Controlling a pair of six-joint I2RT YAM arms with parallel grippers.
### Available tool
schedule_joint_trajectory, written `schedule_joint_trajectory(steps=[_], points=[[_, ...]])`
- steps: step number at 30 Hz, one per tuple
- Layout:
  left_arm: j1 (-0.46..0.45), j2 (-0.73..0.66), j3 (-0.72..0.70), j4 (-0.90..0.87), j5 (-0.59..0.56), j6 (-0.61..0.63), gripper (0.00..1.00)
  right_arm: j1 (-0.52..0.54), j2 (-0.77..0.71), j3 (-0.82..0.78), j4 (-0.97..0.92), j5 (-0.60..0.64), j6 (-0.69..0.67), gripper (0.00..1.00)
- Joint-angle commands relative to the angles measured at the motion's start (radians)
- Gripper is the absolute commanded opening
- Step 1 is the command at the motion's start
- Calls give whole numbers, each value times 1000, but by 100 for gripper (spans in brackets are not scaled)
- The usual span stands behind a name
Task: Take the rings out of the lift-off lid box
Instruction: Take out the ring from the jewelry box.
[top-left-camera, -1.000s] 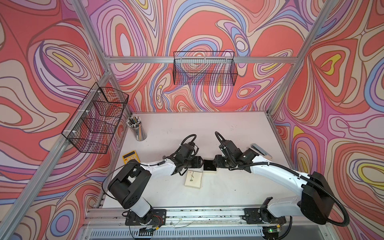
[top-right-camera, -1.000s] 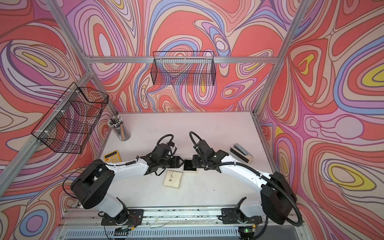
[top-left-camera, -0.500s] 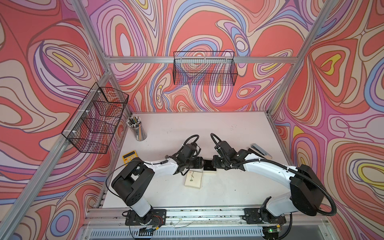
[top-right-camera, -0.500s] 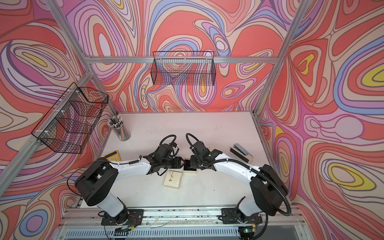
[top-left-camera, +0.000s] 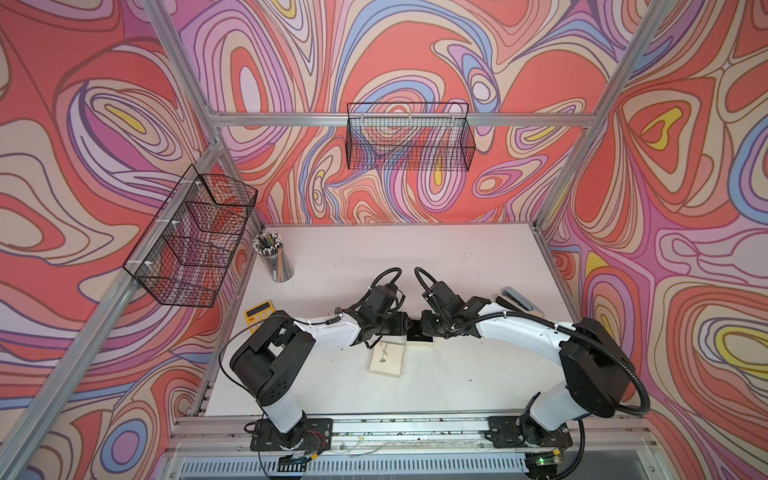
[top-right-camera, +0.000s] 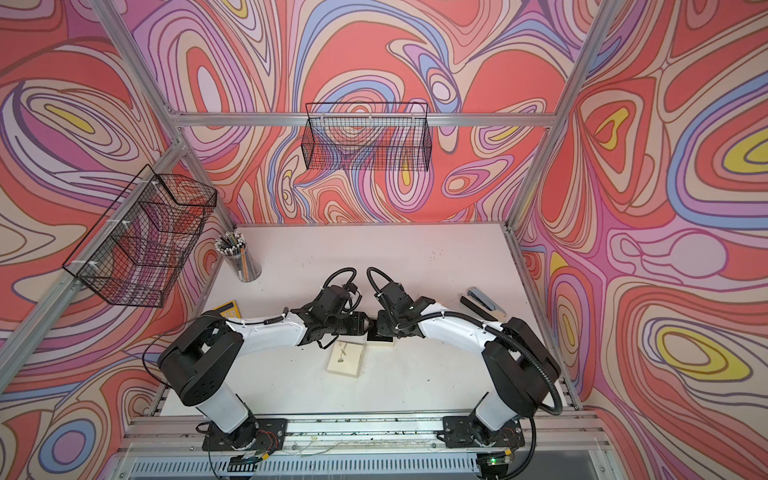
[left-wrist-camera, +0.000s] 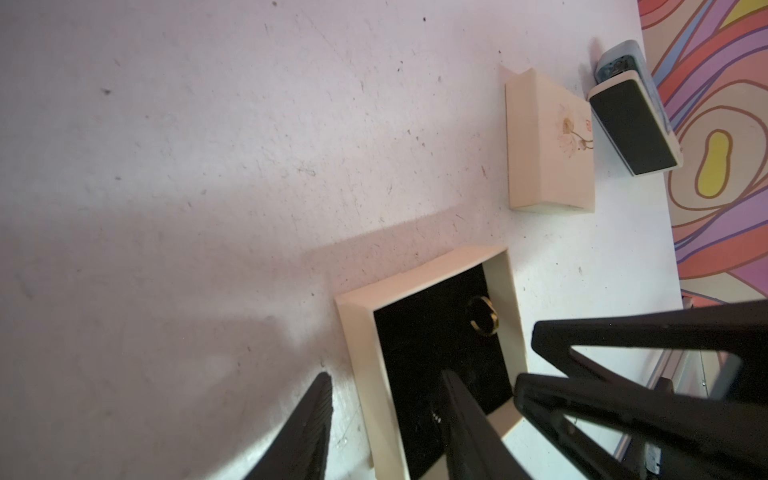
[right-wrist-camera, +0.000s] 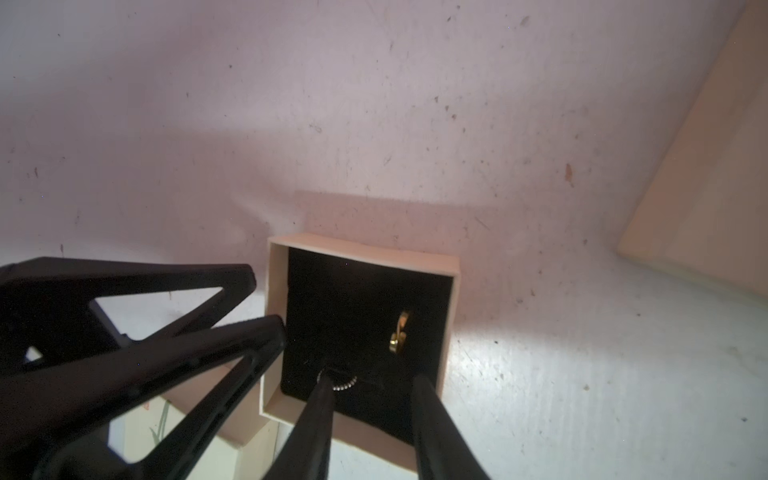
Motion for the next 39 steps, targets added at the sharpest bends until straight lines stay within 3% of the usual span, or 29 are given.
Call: schedule_joint_trajectory(steps=[1, 39], points=[[-4, 17, 22, -22, 10, 2, 44, 7, 21, 27, 12, 37, -4, 31], [-6, 52, 31, -17, 34, -14, 43, 6, 114, 58, -24, 88, -9, 12]])
